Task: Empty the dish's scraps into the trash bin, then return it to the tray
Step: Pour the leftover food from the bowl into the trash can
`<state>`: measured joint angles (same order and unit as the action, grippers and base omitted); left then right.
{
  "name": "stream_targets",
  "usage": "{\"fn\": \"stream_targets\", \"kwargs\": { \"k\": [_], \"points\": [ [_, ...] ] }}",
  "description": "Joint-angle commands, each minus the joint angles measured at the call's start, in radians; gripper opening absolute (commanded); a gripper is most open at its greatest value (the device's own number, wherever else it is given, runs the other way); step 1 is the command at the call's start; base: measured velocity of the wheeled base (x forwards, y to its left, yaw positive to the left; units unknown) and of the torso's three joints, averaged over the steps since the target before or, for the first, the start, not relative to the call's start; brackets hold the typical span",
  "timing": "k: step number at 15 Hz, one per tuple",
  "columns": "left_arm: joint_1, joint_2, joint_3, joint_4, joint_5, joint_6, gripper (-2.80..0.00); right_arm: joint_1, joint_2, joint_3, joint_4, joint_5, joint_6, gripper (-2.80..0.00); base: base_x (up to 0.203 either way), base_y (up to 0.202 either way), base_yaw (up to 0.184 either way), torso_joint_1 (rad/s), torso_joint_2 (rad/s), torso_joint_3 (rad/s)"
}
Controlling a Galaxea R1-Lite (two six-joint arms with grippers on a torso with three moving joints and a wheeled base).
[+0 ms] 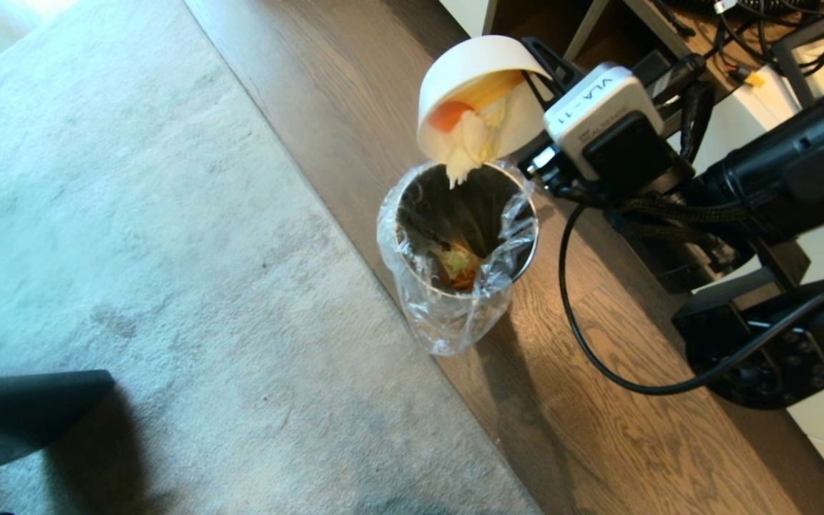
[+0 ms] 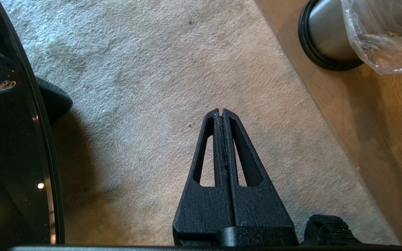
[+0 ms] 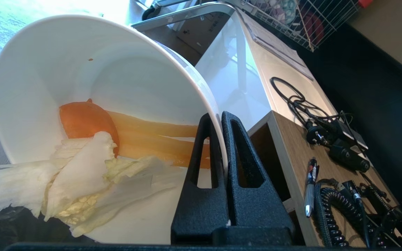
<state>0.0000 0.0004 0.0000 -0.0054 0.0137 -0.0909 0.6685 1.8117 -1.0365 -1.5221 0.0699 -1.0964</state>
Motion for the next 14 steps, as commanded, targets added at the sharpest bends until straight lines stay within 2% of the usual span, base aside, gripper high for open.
{"fn": "stream_targets", "kwargs": {
  "k": [1,10,14],
  "points": [
    [0.0,0.0,0.0,-0.001,0.0,-0.001,-2.8,0.0,-0.01,-0.006,-0.041,0.001,-0.009,-2.8,0.0,0.0,0.0,0.0,0.0,0.0],
    [0.0,0.0,0.0,-0.001,0.0,-0.001,-2.8,0.002,-0.083,-0.005,-0.043,0.034,-0.008,-2.8,0.0,0.0,0.0,0.0,0.0,0.0],
    [0.0,0.0,0.0,-0.001,0.0,-0.001,-2.8,0.035,-0.104,-0.007,-0.043,0.037,0.0,-2.8,0.0,0.0,0.0,0.0,0.0,0.0]
  ]
}}
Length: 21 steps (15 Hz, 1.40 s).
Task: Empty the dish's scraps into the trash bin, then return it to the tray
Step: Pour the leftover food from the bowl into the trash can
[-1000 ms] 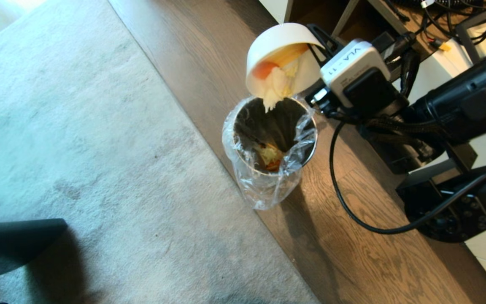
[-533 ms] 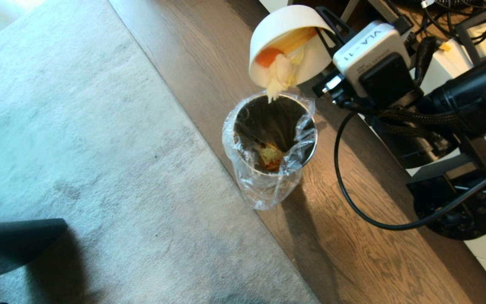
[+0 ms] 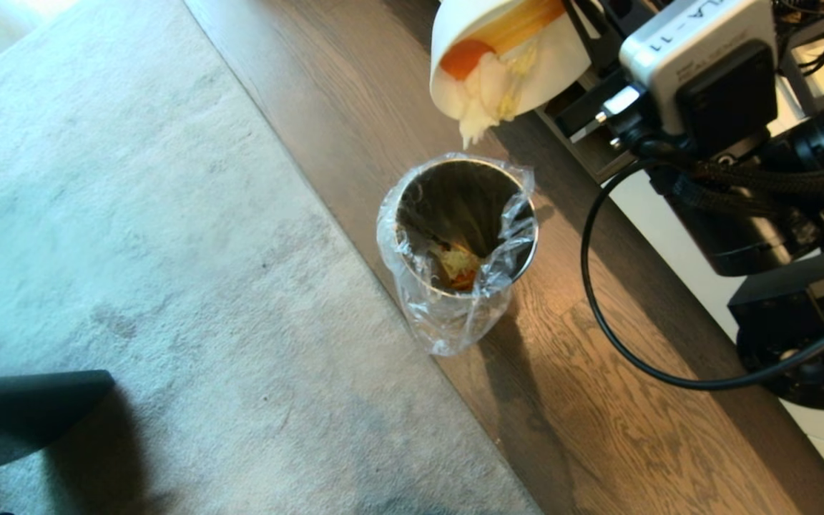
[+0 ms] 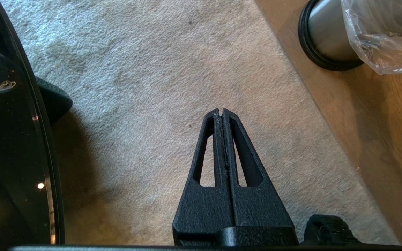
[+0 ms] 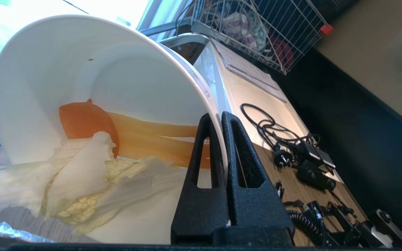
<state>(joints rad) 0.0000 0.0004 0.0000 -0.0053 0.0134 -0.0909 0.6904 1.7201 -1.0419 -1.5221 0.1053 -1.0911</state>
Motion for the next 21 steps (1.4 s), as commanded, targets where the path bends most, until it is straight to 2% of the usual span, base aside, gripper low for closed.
{"fn": "stream_targets", "kwargs": {
  "k": [1,6,13,21],
  "points": [
    [0.0,0.0,0.0,-0.001,0.0,-0.001,-2.8,0.025,-0.012,-0.012,-0.043,0.002,-0.006,-2.8,0.0,0.0,0.0,0.0,0.0,0.0],
    [0.0,0.0,0.0,-0.001,0.0,-0.001,-2.8,0.029,-0.008,-0.033,-0.041,0.037,-0.02,-2.8,0.0,0.0,0.0,0.0,0.0,0.0],
    [0.0,0.0,0.0,-0.001,0.0,-0.001,-2.8,0.03,0.008,-0.018,-0.041,0.037,-0.161,-2.8,0.0,0.0,0.0,0.0,0.0,0.0],
    [0.0,0.0,0.0,-0.001,0.0,-0.001,-2.8,0.059,-0.009,0.043,-0.043,0.037,-0.248,-2.8,0.0,0.0,0.0,0.0,0.0,0.0]
  ]
}}
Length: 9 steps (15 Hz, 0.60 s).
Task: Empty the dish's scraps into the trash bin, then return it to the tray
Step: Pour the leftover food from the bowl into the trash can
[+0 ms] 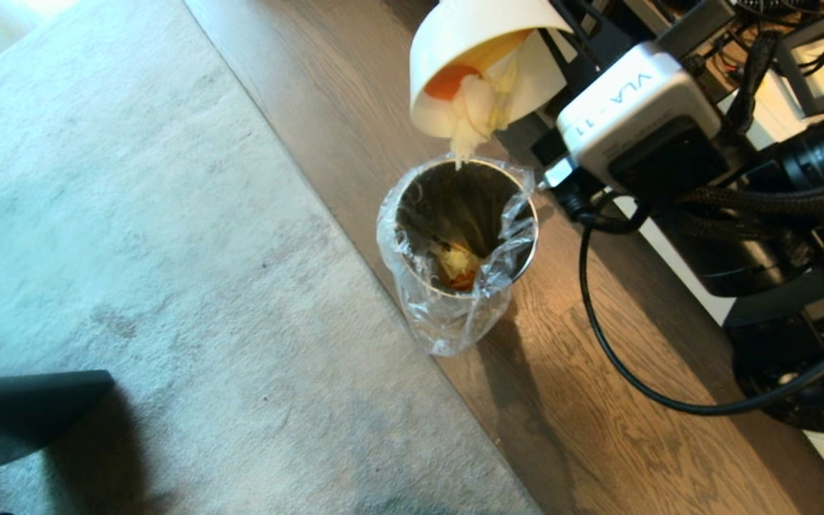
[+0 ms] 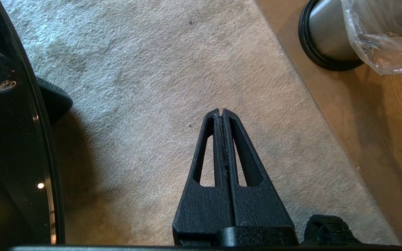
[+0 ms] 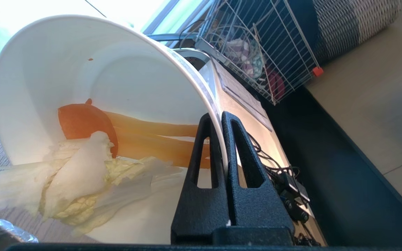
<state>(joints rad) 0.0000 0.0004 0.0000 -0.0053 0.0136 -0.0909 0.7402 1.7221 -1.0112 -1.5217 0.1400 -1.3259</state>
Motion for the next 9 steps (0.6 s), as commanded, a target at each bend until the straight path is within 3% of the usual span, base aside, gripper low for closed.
{"fn": "stream_targets", "kwargs": {
  "k": [1,5,9],
  "points": [
    [0.0,0.0,0.0,-0.001,0.0,-0.001,-2.8,0.024,-0.013,0.01,-0.043,0.003,-0.011,-2.8,0.0,0.0,0.0,0.0,0.0,0.0],
    [0.0,0.0,0.0,-0.001,0.0,-0.001,-2.8,0.091,-0.039,0.01,-0.043,0.003,-0.006,-2.8,0.0,0.0,0.0,0.0,0.0,0.0],
    [0.0,0.0,0.0,-0.001,0.0,-0.001,-2.8,0.092,-0.041,-0.02,-0.043,0.003,0.024,-2.8,0.0,0.0,0.0,0.0,0.0,0.0]
  ]
}}
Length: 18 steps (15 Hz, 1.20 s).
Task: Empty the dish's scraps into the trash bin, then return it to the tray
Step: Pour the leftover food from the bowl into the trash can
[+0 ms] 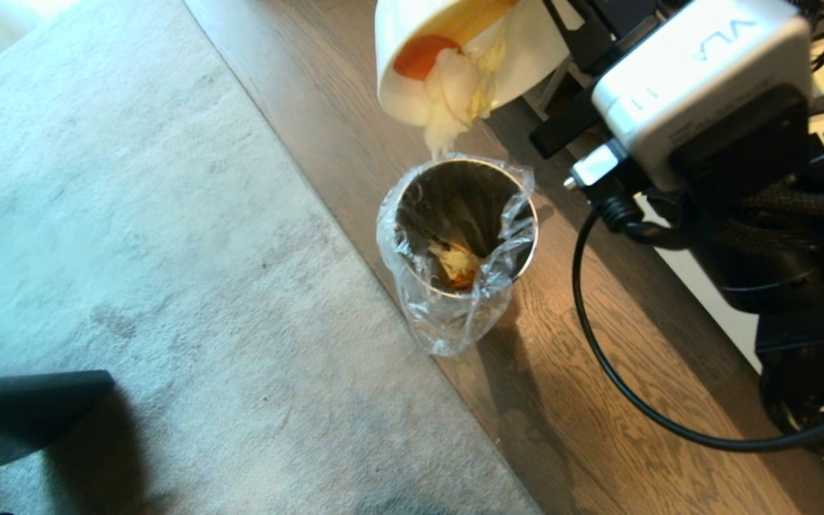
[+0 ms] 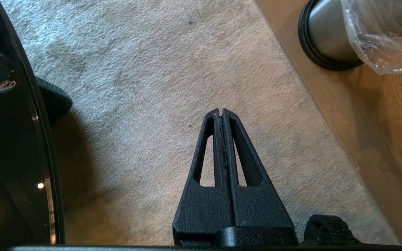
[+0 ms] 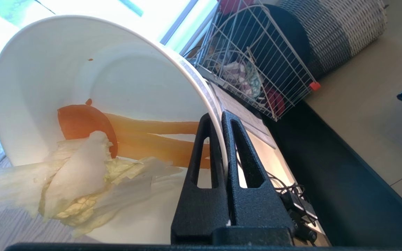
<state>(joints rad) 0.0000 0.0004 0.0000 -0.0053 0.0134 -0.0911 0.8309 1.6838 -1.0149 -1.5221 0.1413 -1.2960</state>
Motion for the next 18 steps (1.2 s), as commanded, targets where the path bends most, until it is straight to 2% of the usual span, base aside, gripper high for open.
{"fn": "stream_targets", "kwargs": {
  "k": [1,5,11,18],
  "points": [
    [0.0,0.0,0.0,-0.001,0.0,-0.001,-2.8,0.002,-0.002,-0.037,-0.043,0.001,-0.002,-2.8,0.0,0.0,0.0,0.0,0.0,0.0],
    [0.0,0.0,0.0,-0.001,0.0,-0.001,-2.8,0.006,0.014,-0.125,-0.044,0.001,0.041,-2.8,0.0,0.0,0.0,0.0,0.0,0.0],
    [0.0,0.0,0.0,-0.001,0.0,-0.001,-2.8,0.077,-0.003,-0.133,-0.043,0.007,0.044,-2.8,0.0,0.0,0.0,0.0,0.0,0.0],
    [0.0,0.0,0.0,-0.001,0.0,-0.001,-2.8,0.079,0.0,-0.206,-0.044,0.024,0.059,-2.8,0.0,0.0,0.0,0.0,0.0,0.0]
  ]
}}
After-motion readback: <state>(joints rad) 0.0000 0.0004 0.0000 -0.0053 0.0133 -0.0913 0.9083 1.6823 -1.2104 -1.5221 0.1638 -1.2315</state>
